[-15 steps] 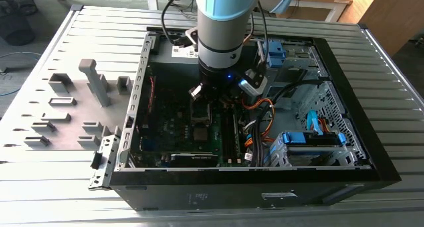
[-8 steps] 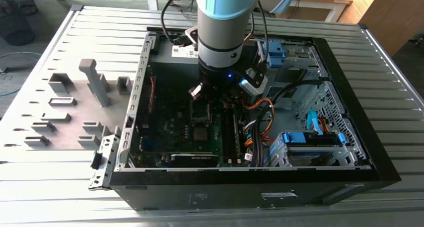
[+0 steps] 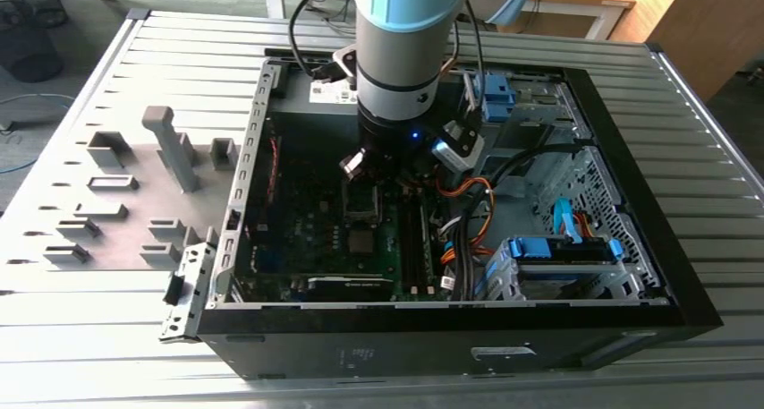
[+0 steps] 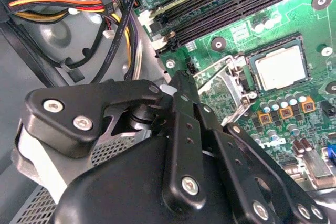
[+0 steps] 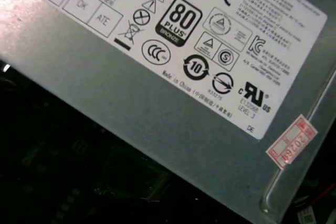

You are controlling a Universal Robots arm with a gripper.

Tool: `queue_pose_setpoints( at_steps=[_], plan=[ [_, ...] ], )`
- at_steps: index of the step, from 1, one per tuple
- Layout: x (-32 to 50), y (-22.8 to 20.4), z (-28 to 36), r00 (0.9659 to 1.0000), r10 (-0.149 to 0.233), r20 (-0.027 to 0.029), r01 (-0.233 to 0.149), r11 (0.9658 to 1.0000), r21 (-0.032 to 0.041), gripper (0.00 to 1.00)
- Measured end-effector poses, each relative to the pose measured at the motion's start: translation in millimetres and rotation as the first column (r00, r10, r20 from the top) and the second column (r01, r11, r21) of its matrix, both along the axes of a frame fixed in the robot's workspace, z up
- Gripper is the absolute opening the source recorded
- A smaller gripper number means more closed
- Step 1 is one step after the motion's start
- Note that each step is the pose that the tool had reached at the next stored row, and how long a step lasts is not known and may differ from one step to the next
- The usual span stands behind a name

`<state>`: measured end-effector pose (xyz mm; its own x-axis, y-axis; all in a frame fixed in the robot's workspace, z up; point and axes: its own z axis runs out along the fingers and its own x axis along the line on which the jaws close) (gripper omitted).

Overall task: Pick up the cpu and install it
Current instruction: 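Close the cpu cover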

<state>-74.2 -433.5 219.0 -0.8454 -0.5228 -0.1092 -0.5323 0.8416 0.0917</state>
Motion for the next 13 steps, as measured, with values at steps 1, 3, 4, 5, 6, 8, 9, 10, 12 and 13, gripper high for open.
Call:
queue_pose_setpoints(
  at_steps=[1,3,4,5,6,8,9,10,12,13],
  plan=[
    [0.0,-0.3,0.6,1.0,0.0,0.0,0.0,1.0,-0.0001,0.11],
    [0.0,-0.9,1.7,1.0,0.001,0.0,-0.001,1.0,0.0,0.11],
    [0.0,-1.2,2.3,1.0,0.002,0.0,-0.002,1.0,0.0001,0.11],
    [0.0,-1.5,2.9,1.0,0.002,0.0,-0.002,1.0,0.0001,0.11],
    [0.0,-1.8,3.4,1.0,0.002,0.0,-0.002,1.0,0.0001,0.11],
    [0.0,-2.4,4.5,1.0,0.003,0.0001,-0.003,1.0,0.0002,0.11],
    [0.0,-2.7,5.1,1.0,0.003,0.0001,-0.003,1.0,0.0002,0.11],
    [0.0,-3.1,5.7,1.0,0.004,0.0,-0.004,1.0,0.0001,0.11],
    [0.0,-3.7,6.8,1.0,0.004,0.0,-0.004,1.0,0.0002,0.11],
    [0.0,-4.1,7.3,1.0,0.004,0.0,-0.004,1.0,0.0001,0.11]
  ],
)
